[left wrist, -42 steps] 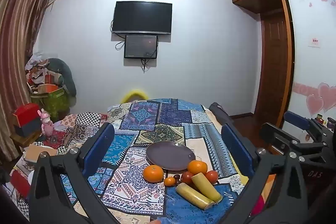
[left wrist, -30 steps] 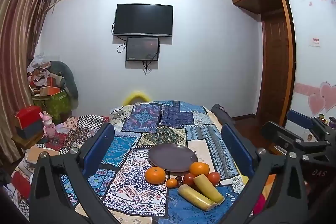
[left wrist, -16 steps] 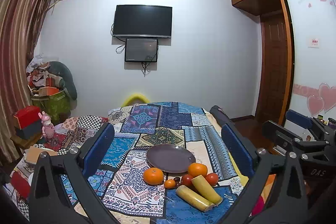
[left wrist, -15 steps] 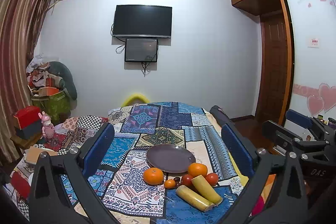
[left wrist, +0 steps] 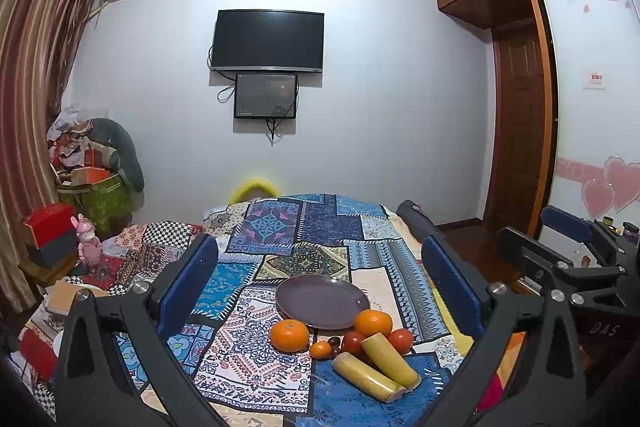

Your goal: Organize fruits

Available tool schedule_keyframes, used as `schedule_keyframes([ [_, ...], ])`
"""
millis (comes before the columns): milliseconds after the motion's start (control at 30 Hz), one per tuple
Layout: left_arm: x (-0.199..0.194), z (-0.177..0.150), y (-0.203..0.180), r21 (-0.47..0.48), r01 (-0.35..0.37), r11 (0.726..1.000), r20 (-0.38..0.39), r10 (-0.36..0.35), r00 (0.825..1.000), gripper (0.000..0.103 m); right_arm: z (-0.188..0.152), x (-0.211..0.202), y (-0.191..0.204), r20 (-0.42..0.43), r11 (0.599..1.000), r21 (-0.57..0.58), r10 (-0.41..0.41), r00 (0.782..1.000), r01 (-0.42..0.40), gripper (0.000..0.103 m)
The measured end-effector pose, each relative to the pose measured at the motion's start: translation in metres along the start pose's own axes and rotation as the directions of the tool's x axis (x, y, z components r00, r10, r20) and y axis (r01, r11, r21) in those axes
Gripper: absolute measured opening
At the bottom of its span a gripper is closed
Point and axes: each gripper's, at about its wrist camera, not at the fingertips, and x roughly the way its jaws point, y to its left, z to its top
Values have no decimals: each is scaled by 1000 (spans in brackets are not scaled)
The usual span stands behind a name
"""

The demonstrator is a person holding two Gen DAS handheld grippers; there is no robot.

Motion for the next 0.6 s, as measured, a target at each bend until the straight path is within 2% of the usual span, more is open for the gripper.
schedule_keyframes([
  [600,2,-1,-1,0,-6,1000,-2,6,1000,103,-1,0,1,0,1000,4,2,1000,-2,103],
])
